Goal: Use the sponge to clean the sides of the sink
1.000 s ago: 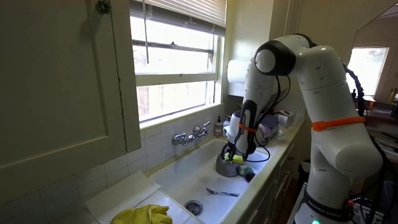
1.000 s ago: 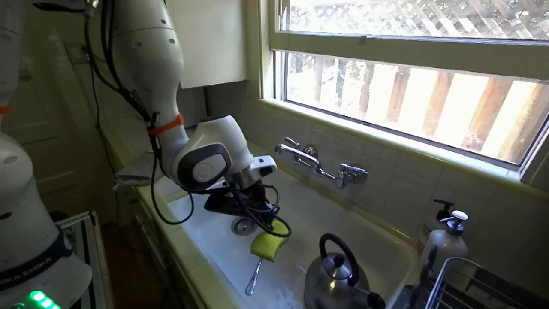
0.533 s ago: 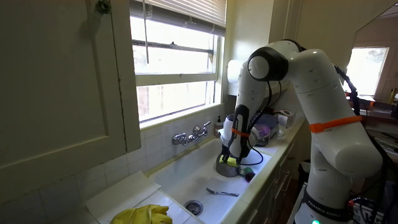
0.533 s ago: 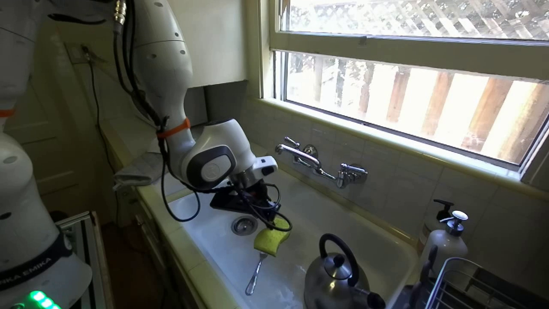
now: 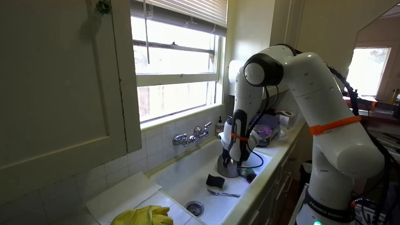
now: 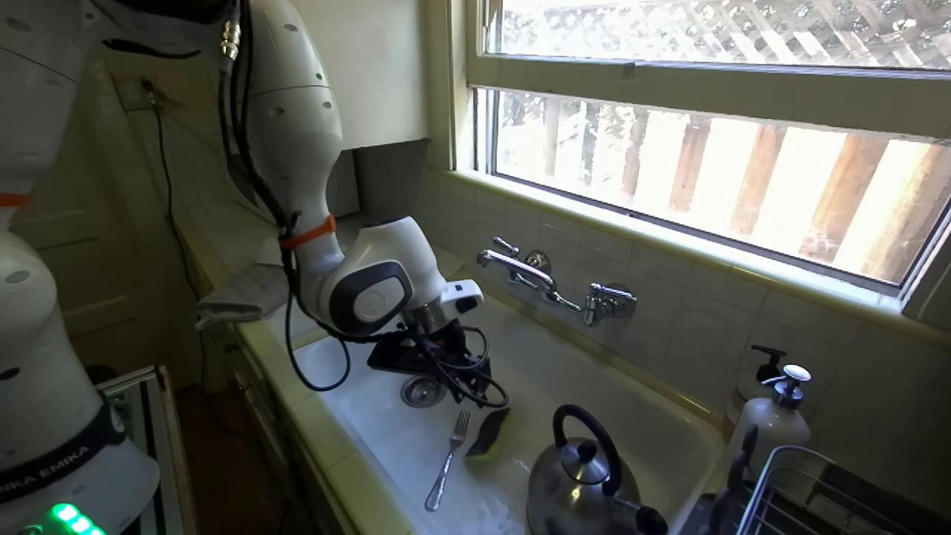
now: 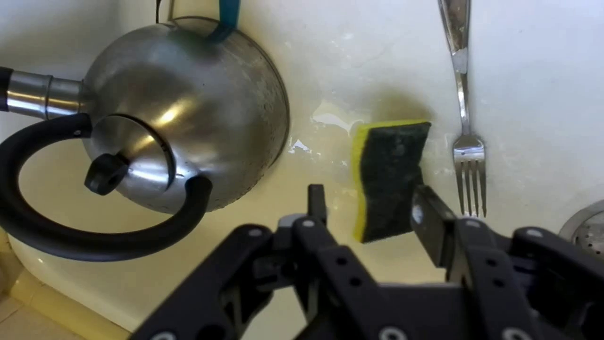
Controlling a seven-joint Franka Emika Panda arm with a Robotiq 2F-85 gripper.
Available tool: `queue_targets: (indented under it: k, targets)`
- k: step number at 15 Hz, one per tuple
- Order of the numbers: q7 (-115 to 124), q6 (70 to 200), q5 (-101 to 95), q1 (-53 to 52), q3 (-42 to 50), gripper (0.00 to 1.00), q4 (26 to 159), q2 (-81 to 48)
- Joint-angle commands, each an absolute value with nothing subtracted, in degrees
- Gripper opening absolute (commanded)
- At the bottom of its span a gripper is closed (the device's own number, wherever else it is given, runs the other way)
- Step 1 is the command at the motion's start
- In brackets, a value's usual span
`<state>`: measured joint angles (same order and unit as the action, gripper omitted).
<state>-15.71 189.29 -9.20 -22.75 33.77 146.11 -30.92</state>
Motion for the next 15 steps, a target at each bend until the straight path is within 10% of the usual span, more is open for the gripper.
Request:
queue_targets:
  k: [1,3,15]
  targets:
    - [-15.3,191.7,-7.6,-22.7,33.6,0.84,146.7,-32.2]
    - [-15.0,191.4,-7.4,-21.7,32.8,0.99,147.5,-31.0]
    - [-13.3,189.6,-7.2,-11.5,22.9,1.00,151.1,-25.8]
